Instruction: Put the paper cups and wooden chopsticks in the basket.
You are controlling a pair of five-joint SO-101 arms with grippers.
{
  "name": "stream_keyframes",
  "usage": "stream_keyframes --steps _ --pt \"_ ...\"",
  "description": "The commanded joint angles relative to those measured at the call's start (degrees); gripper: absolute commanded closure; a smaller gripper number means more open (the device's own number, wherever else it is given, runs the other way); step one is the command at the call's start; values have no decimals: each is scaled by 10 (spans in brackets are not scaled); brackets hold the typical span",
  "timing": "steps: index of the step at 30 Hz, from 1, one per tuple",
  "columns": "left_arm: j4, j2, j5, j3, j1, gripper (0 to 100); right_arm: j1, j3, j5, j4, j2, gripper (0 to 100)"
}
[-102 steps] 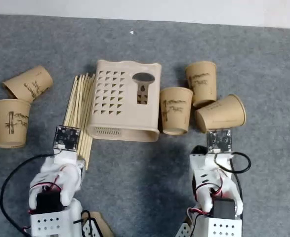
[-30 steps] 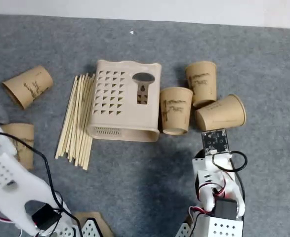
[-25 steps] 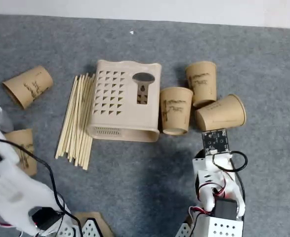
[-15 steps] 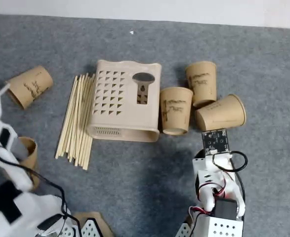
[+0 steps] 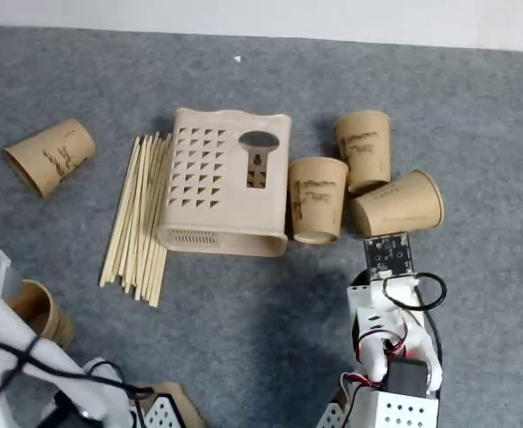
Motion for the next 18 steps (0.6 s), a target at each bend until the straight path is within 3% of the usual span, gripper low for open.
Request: stream_keyframes --steps 1,5,9,18 --pt "-20 -34 -4 10 -7 776 7 67 4 -7 -4 992" --pt "-109 -33 -5 64 -44 776 7 67 4 -7 -4 992" --pt "-191 -33 -64 144 -68 776 7 67 4 -7 -4 992" --pt "-285 -32 -76 284 -51 784 7 67 4 -6 -4 992"
